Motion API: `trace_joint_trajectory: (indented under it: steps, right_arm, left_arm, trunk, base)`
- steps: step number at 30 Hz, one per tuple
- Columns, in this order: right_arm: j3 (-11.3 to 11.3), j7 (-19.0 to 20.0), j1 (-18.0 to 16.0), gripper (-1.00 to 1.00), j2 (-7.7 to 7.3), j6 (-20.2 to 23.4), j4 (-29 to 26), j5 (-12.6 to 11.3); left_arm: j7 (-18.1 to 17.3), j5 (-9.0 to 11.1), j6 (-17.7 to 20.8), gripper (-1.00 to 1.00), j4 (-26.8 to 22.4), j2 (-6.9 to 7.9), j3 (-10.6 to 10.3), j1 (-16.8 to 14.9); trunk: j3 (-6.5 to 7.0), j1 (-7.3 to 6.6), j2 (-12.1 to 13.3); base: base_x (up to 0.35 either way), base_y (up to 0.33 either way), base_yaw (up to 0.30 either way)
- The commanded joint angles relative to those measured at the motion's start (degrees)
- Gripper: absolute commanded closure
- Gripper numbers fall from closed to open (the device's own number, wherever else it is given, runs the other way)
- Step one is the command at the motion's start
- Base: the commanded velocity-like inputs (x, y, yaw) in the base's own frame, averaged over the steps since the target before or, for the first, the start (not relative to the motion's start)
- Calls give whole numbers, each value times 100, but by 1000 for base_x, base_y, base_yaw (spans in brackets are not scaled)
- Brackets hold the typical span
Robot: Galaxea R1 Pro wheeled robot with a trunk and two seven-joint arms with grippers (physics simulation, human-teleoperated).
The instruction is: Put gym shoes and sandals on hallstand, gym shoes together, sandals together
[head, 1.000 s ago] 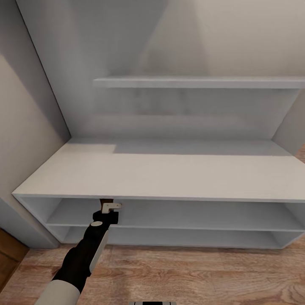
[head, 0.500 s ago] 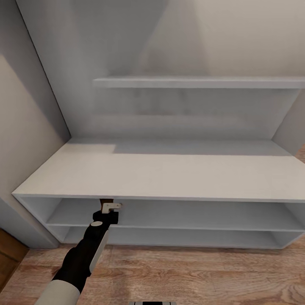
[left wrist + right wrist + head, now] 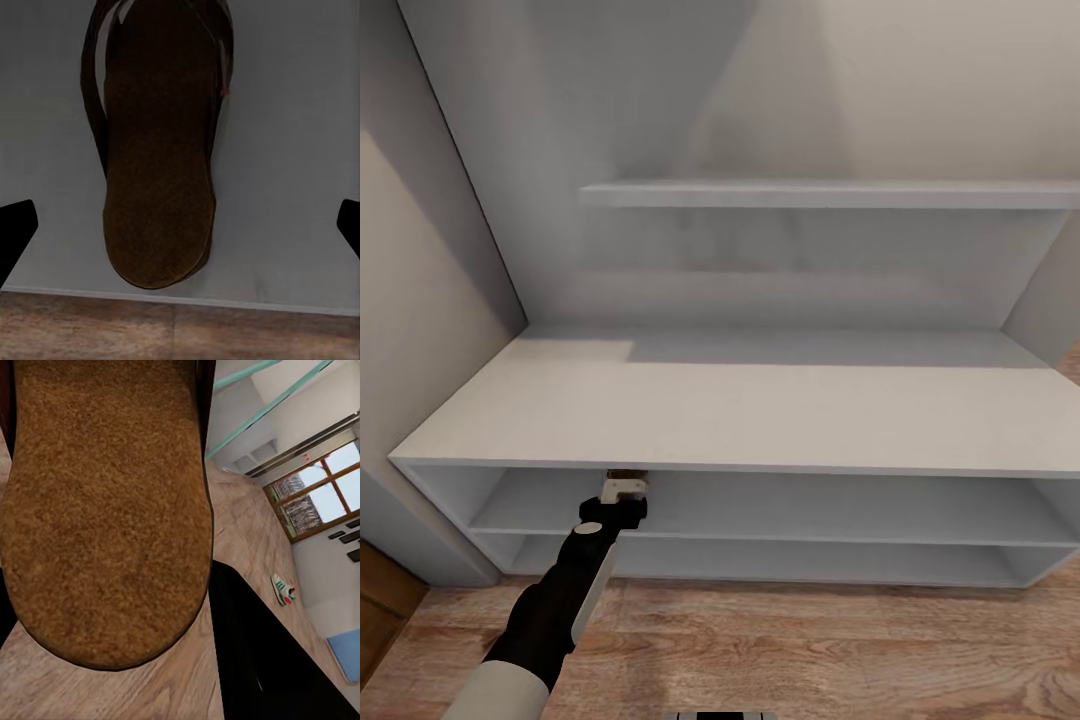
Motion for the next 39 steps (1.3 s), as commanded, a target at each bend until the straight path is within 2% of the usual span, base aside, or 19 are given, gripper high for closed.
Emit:
trace_joint_trajectory:
  steps: [1, 6, 17, 22, 32, 34, 36, 39]
  right_arm:
    - [-2, -4, 0, 100, -1, -14, -1, -12]
    - [-2, -4, 0, 100, -2, -14, -1, -12]
    - [-2, -4, 0, 100, 3, -10, -1, -12]
    - [-2, 2, 0, 100, 3, -6, -1, -12]
    - [4, 5, 0, 100, 28, -12, -1, -4]
    - [5, 5, 0, 100, 61, -13, -1, 1]
    - [6, 11, 0, 100, 101, -14, -1, 9]
    - [6, 37, 0, 100, 113, -14, -2, 11]
  left_arm:
    - [0, 0, 0, -100, 0, 0, 0, 0]
    - [0, 0, 0, -100, 0, 0, -1, 0]
    - [0, 0, -1, -100, 20, 0, 1, 0]
    - [0, 0, -14, -100, 95, 0, 0, 0]
    - [0, 0, -323, -100, 287, 0, 2, 0]
    - [0, 5, -793, -100, 737, 0, 5, 0]
    - [0, 12, -2227, -100, 1853, 0, 1, 0]
    - [0, 15, -3283, -100, 2524, 0, 2, 0]
  trunk:
    - [0, 0, 0]
    - [0, 0, 0]
    - [0, 0, 0]
    - [0, 0, 0]
    - [0, 0, 0]
    - [0, 0, 0]
    - [0, 0, 0]
    - [0, 0, 0]
  base:
    - [0, 0, 0]
    - [-75, 0, 0]
    - [-296, 0, 0]
    - [-130, 0, 0]
    - [-121, 0, 0]
    - [-13, 0, 0]
    - [-5, 0, 0]
    - [-2, 0, 0]
